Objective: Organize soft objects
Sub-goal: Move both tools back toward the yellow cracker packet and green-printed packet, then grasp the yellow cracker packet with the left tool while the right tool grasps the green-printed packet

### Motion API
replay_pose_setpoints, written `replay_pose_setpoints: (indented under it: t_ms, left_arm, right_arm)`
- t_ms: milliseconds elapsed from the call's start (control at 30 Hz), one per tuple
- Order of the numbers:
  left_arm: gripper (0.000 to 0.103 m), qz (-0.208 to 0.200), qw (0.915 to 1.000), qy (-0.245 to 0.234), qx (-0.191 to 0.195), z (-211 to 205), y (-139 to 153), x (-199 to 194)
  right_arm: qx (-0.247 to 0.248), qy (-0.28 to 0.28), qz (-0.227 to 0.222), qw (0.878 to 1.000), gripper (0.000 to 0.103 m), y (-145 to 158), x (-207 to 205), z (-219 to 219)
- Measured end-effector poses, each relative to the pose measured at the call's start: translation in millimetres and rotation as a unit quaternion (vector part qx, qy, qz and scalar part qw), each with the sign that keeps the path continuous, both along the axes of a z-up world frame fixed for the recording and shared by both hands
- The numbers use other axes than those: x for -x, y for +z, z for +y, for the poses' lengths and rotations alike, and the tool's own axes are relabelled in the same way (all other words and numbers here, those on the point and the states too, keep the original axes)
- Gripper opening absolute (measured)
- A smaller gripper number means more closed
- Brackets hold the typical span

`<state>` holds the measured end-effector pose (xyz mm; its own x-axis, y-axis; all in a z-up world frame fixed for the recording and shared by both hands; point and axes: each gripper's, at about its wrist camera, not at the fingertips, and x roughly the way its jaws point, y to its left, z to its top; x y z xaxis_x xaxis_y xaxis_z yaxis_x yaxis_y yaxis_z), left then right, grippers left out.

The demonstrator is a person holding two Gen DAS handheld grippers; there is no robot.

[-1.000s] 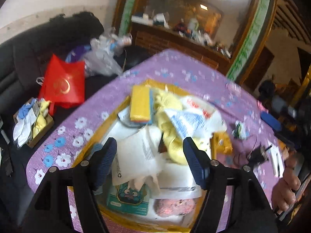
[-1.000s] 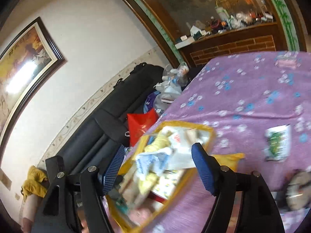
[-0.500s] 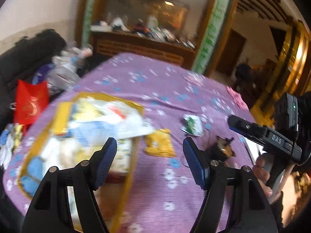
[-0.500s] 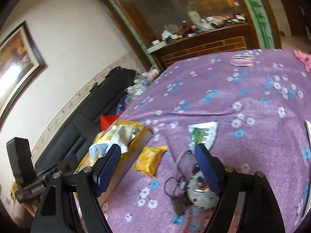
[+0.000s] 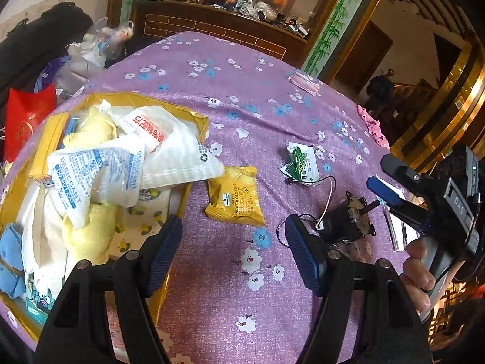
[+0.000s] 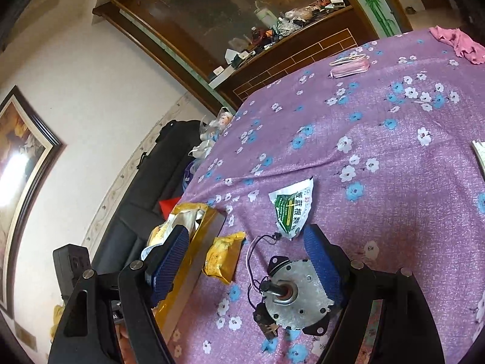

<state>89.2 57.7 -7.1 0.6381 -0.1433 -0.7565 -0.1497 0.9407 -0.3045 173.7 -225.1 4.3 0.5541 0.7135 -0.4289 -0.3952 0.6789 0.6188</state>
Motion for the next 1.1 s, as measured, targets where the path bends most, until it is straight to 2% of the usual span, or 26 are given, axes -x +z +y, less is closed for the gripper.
replay_pose_setpoints:
  t_ms: [133,267,400,500,633,767,933,1033,1100]
  left_arm:
    - [0.070,-0.005,1.0000,0.000,0.006,2.4,0.6,0.5]
    - [0.070,-0.012,0.9999,-0.001,-0.004,1.4,4.3,2.5]
    - [0.070,-0.008,0.9999,-0.002,0.011,3.7,3.7,3.2]
    - [0.070,-0.015,0.9999,-0.005,-0.002,2.4,9.2,7.4]
    - [0.070,-0.013,0.9999,-0.006,0.001,4.4,16.4,7.9]
    - [0.070,-0.018,0.9994,-0.013,-0.025,4.8,23.3,6.0]
    - [0.069,0.012,0.9989,-0.037,-0.026,-2.1,15.4,-15.4]
    - [0.069,0.030,0.9963,-0.054,-0.059,-18.5,10.1,-38.0]
    - [0.067,0.037,0.9952,-0.062,-0.066,-25.2,3.9,-50.4]
  right_arm:
    - [0.002,0.000,0.001,1.000,0.079,-1.1,-0.9,3.6]
    - [0.002,0.000,0.003,1.000,0.079,-3.3,-1.7,3.7]
    - [-0.004,0.002,0.011,1.000,0.079,-5.9,-3.9,3.4]
    - [-0.001,0.000,0.013,1.000,0.079,-7.3,-4.5,3.4]
    - [-0.006,-0.001,0.015,1.000,0.079,-8.0,-4.5,1.1]
    - [-0.021,-0.006,0.025,0.999,0.076,-12.0,-8.3,-6.3]
    - [-0.049,-0.008,0.039,0.998,0.074,-18.5,-13.0,-18.2]
    - [-0.050,-0.015,0.049,0.997,0.070,-23.5,-16.8,-22.6]
    - [-0.055,-0.014,0.059,0.997,0.067,-26.4,-20.2,-24.8]
